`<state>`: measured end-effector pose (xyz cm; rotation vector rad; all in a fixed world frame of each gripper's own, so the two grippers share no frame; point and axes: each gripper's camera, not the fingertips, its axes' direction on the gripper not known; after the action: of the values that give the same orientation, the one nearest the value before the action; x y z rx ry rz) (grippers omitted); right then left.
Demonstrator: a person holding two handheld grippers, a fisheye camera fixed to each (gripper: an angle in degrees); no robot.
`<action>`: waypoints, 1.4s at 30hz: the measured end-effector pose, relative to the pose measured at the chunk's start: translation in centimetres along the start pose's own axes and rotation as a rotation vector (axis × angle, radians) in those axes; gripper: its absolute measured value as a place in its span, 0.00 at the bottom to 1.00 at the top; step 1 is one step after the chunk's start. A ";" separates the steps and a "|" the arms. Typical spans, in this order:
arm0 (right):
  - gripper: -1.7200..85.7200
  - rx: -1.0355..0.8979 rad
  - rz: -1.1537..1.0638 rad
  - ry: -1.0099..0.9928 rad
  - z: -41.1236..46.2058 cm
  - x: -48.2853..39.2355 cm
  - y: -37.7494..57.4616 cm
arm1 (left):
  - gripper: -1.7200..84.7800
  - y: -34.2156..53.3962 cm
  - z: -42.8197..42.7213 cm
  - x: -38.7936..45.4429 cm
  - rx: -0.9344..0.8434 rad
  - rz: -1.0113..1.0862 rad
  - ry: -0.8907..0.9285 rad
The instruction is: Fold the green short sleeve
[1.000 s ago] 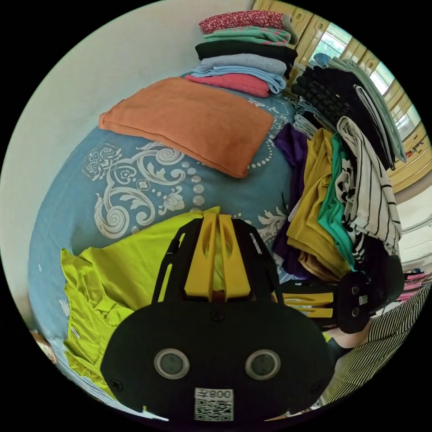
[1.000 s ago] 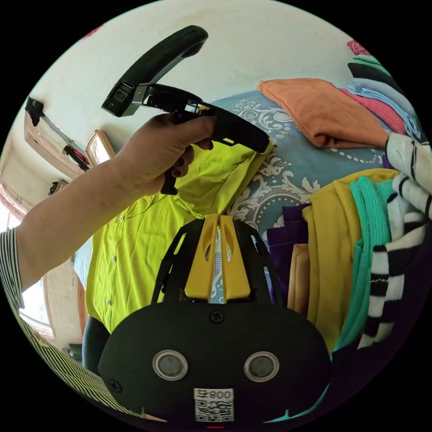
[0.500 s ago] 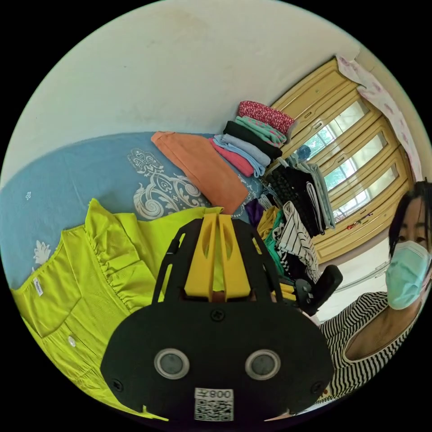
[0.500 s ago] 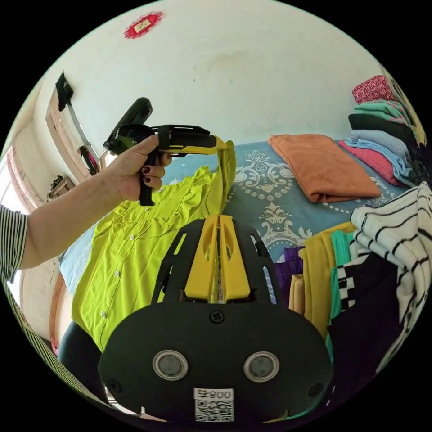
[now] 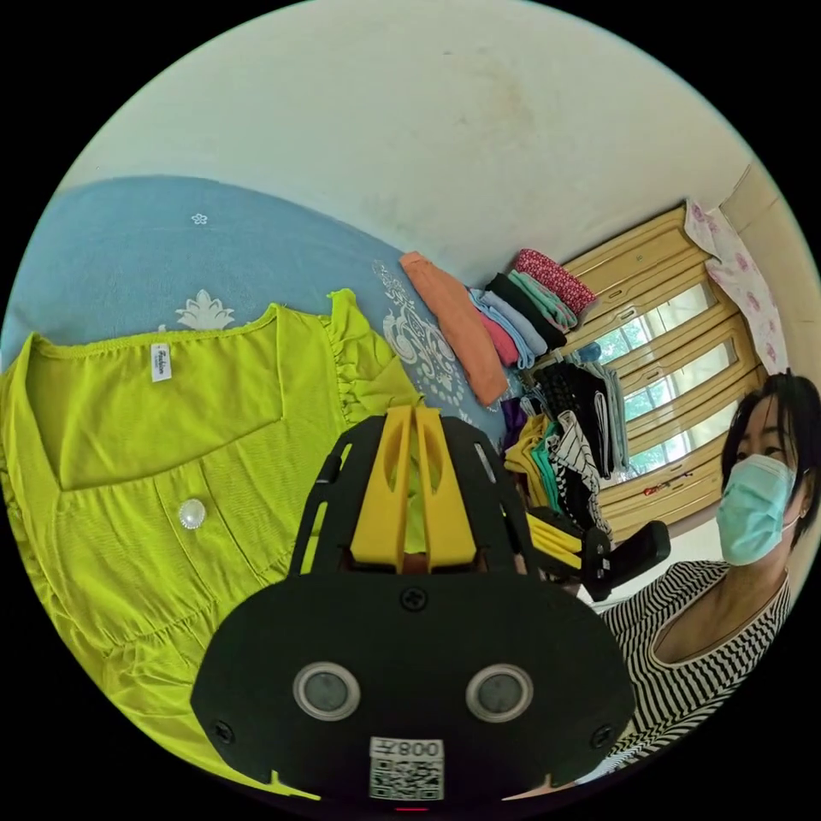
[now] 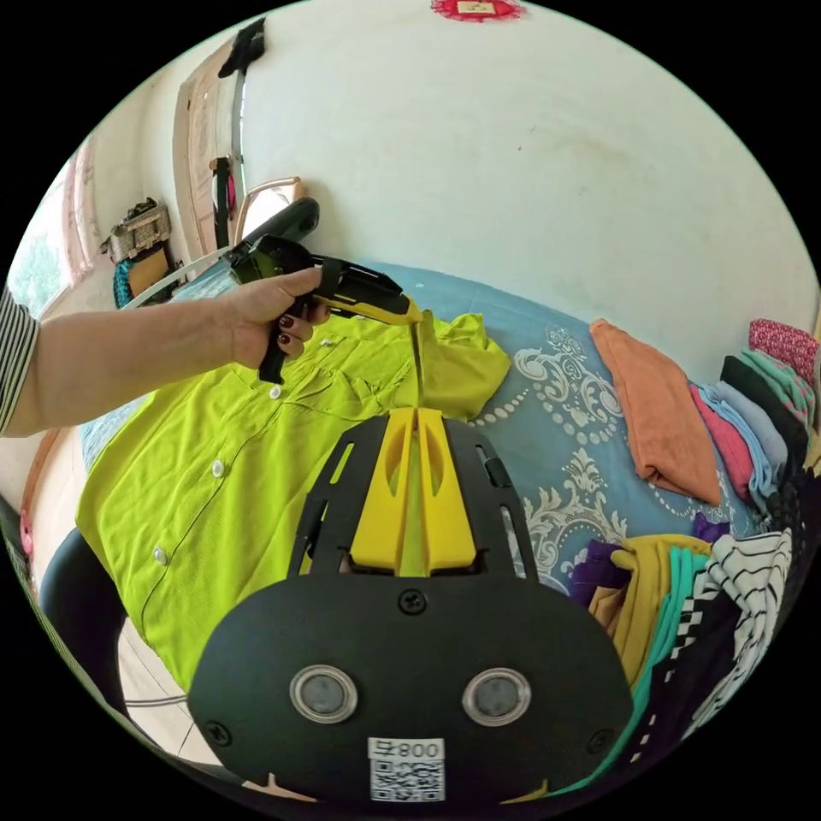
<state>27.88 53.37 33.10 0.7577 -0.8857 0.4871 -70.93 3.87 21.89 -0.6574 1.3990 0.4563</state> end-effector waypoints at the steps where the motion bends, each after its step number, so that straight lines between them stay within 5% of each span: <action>1: 0.03 -0.010 -0.020 0.010 0.5 -0.9 0.0 | 0.03 0.1 -0.6 -0.6 -0.001 0.001 -0.010; 18: 0.07 -0.150 0.014 -0.178 5.8 -0.9 0.2 | 0.11 -0.6 -4.5 -4.4 -0.023 0.018 -0.105; 24: 0.10 -0.049 0.080 0.011 4.1 2.5 0.6 | 0.12 -7.2 2.0 0.7 -0.163 0.217 -0.127; 31: 0.09 -0.175 0.093 0.037 8.5 4.5 0.5 | 0.08 -12.1 11.6 2.5 -0.354 0.286 -0.211; 42: 0.02 -0.146 0.291 -0.028 7.7 12.9 1.6 | 0.03 -13.5 11.7 7.2 -0.189 0.317 -0.081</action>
<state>30.11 49.51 47.56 0.5055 -1.0525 0.6615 -52.41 0.97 17.38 -0.5626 1.3987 0.8651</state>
